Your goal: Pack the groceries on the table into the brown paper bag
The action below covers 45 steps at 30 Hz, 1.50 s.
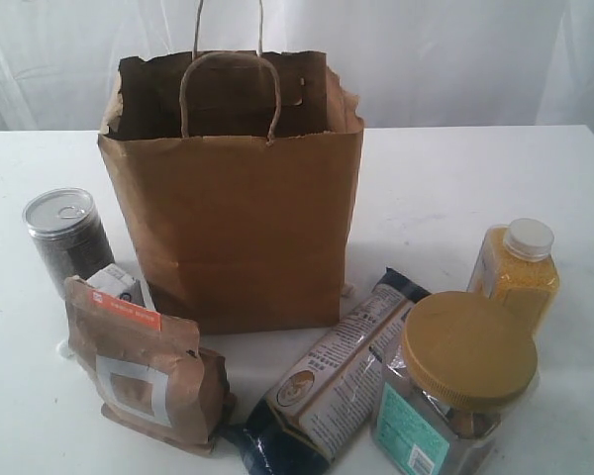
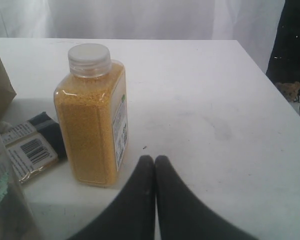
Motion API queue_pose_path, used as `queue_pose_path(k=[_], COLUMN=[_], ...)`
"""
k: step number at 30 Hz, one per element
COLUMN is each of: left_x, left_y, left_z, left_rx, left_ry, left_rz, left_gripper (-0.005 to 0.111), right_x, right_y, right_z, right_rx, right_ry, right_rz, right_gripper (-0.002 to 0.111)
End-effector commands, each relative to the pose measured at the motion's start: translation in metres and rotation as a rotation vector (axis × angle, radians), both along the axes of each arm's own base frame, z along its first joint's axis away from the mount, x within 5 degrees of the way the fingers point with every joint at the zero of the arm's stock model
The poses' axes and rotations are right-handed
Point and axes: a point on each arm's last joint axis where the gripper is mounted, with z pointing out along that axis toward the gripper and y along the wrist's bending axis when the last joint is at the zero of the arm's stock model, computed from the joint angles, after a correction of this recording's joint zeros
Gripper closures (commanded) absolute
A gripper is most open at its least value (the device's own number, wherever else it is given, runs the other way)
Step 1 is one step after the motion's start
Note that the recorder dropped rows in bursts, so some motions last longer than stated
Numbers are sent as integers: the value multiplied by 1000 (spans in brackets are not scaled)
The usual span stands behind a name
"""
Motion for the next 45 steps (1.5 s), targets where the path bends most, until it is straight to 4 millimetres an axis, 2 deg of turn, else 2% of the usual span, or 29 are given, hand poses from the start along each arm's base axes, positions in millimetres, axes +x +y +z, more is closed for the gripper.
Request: queue_pose_path(k=[1, 8, 11, 16, 20, 22, 23, 25, 26, 27, 28, 29, 30, 34, 38, 41, 45], left_x=[5, 9, 9, 6, -3, -18, -24, -40, -49, -53, -59, -63, -68, -78, -85, -91, -99], left_y=[-5, -5, -5, -2, 23, 45, 49, 57, 60, 61, 63, 63, 66, 71, 79, 80, 78], left_z=[-16, -27, -27, -19, 11, 39, 45, 56, 60, 60, 58, 55, 47, 23, -18, -50, -87], left_rx=[4, 100, 94, 94, 126, 140, 156, 232, 276, 311, 375, 404, 461, 553, 662, 672, 659], left_ry=[4, 20, 49, 39, -67, -134, -156, -196, -187, -179, -145, -106, 2, 327, 630, 805, 946], left_rz=[-111, -79, -82, -50, 194, 413, 454, 541, 581, 597, 605, 608, 609, 599, 625, 618, 580], left_gripper=[97, 52, 43, 44, 48, 48, 50, 63, 76, 82, 93, 99, 107, 107, 107, 107, 107], right_x=[0, 0, 0, 0, 0, 0, 0, 0, 0, 0, 0, 0, 0, 0, 0, 0, 0], right_y=[0, 0, 0, 0, 0, 0, 0, 0, 0, 0, 0, 0, 0, 0, 0, 0, 0], right_z=[0, 0, 0, 0, 0, 0, 0, 0, 0, 0, 0, 0, 0, 0, 0, 0, 0], right_rx=[-2, -2, -2, -2, -2, -2, -2, -2, -2, -2, -2, -2, -2, -2, -2, -2, -2], right_ry=[-5, -5, -5, -5, -5, -5, -5, -5, -5, -5, -5, -5, -5, -5, -5, -5, -5], right_rz=[-7, -7, -7, -7, -7, -7, -7, -7, -7, -7, -7, -7, -7, -7, -7, -7, -7], right_gripper=[108, 108, 108, 108, 108, 108, 108, 108, 108, 108, 108, 108, 108, 108, 108, 108, 108])
